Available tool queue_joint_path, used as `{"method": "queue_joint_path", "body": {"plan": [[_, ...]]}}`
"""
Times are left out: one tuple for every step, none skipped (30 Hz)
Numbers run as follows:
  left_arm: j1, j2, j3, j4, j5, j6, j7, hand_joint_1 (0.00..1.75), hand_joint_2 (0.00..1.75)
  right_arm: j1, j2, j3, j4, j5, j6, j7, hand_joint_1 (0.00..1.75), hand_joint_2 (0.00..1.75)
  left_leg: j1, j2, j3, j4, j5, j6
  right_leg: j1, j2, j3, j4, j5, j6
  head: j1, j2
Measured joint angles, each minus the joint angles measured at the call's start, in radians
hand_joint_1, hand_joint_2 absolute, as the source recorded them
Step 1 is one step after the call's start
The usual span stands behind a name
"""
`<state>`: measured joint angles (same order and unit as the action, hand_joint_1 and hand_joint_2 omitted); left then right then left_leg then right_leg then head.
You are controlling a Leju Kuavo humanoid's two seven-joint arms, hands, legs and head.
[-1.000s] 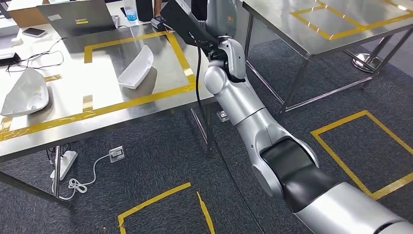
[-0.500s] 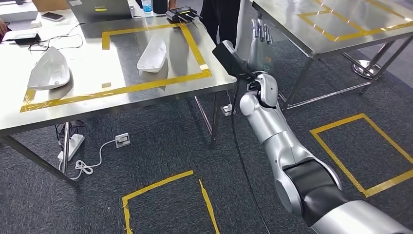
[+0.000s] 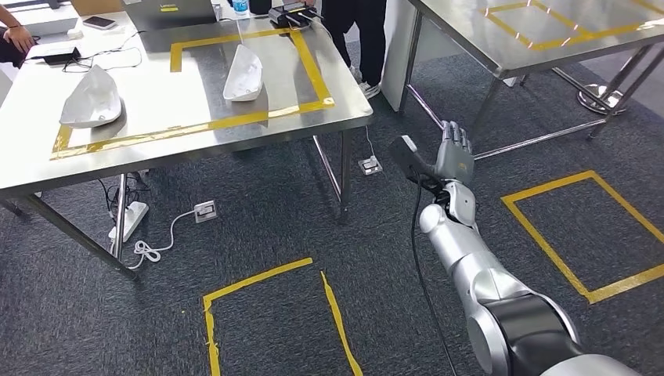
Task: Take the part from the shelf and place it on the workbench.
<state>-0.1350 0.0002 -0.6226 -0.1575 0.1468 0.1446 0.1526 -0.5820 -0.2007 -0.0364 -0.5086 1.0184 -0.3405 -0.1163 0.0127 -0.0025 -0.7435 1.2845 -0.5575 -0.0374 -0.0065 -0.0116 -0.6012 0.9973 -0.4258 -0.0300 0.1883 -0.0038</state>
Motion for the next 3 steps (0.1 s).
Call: {"method": "queue_joint_path", "body": {"plan": [[0.001, 0.001, 0.0, 0.0, 0.001, 0.0, 0.0, 0.0, 0.0, 0.011, 0.0, -0.003, 0.009, -0.001, 0.002, 0.0, 0.0, 0.0, 0.002, 0.0, 0.011, 0.02, 0.01, -0.004, -0.001, -0.001, -0.017, 0.003, 0.011, 0.002, 0.0, 0.0], [0.002, 0.002, 0.0, 0.0, 0.001, 0.0, 0.0, 0.0, 0.0, 0.021, 0.0, -0.007, 0.02, -0.003, 0.002, -0.001, 0.0, 0.0, 0.005, 0.0, 0.037, 0.009, 0.036, -0.008, -0.003, -0.001, -0.034, 0.006, 0.021, 0.006, 0.0, 0.0], [0.003, 0.003, 0.0, 0.0, 0.001, 0.0, -0.001, 0.0, 0.0, 0.026, -0.001, -0.008, 0.025, -0.003, 0.001, -0.001, 0.0, 0.0, 0.006, 0.0, 0.052, 0.0, 0.052, -0.01, -0.004, -0.001, -0.042, 0.008, 0.026, 0.008, 0.0, 0.0]]}}
